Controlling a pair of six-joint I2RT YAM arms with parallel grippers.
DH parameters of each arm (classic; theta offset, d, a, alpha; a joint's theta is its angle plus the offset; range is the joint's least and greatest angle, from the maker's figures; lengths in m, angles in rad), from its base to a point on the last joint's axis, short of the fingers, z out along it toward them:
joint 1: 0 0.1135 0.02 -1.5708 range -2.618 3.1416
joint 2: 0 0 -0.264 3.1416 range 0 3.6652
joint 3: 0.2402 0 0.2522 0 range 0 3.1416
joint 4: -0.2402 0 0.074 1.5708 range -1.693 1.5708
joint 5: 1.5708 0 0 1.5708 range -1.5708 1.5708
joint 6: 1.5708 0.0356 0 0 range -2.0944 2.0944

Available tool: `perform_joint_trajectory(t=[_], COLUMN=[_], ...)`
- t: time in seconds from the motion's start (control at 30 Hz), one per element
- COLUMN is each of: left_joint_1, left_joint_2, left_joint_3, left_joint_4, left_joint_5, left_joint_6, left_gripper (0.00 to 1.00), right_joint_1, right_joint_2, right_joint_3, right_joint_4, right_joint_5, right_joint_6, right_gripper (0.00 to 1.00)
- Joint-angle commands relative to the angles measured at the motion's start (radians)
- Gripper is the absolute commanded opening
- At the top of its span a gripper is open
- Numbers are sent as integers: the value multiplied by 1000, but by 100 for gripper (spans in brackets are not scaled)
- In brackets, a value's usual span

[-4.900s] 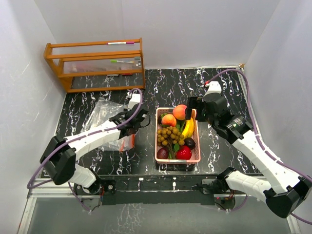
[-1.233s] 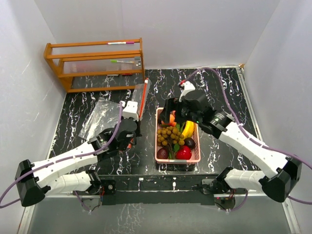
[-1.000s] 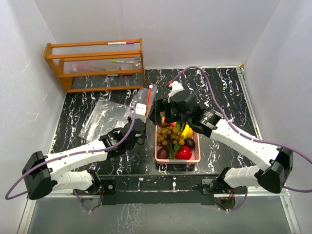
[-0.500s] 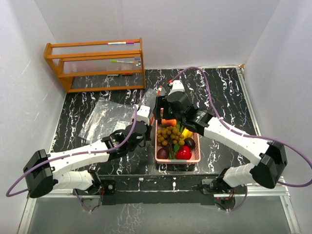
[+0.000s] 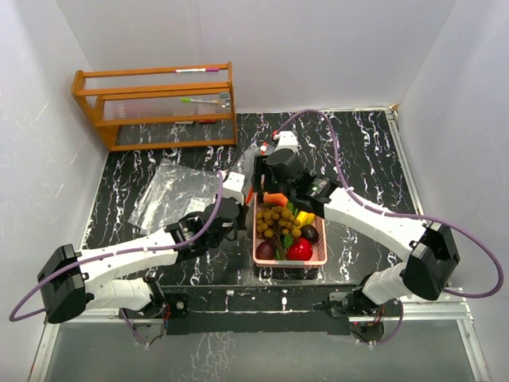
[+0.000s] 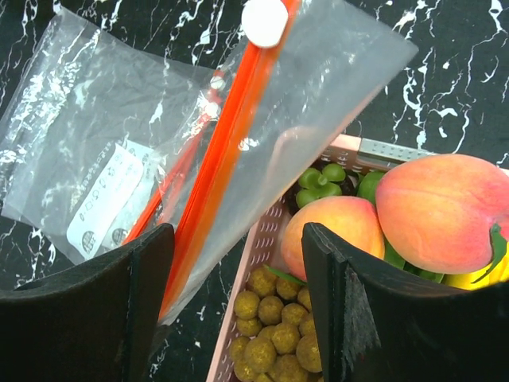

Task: Place the food in the zip-top bag and seal the zipper
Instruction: Open the zipper of the food storage bag.

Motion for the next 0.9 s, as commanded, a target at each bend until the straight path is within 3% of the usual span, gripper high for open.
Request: perform_joint_trajectory(t=[0.0, 0.87], left_joint_1=[-5, -13], left_joint_2=[-40, 73], left_joint_3=[-11, -33], left_joint_4=[-2, 126], left_joint_5=[-10, 39], left_joint_6=[-4, -38], left_gripper=[0, 0], right_joint_1=[-22, -46], right_joint_2=[-22, -177], right_joint_3=[9, -160], right_joint_4=[65, 13], right_joint_5=[46, 13], right_joint_6=[0, 66], right_gripper=[68, 67])
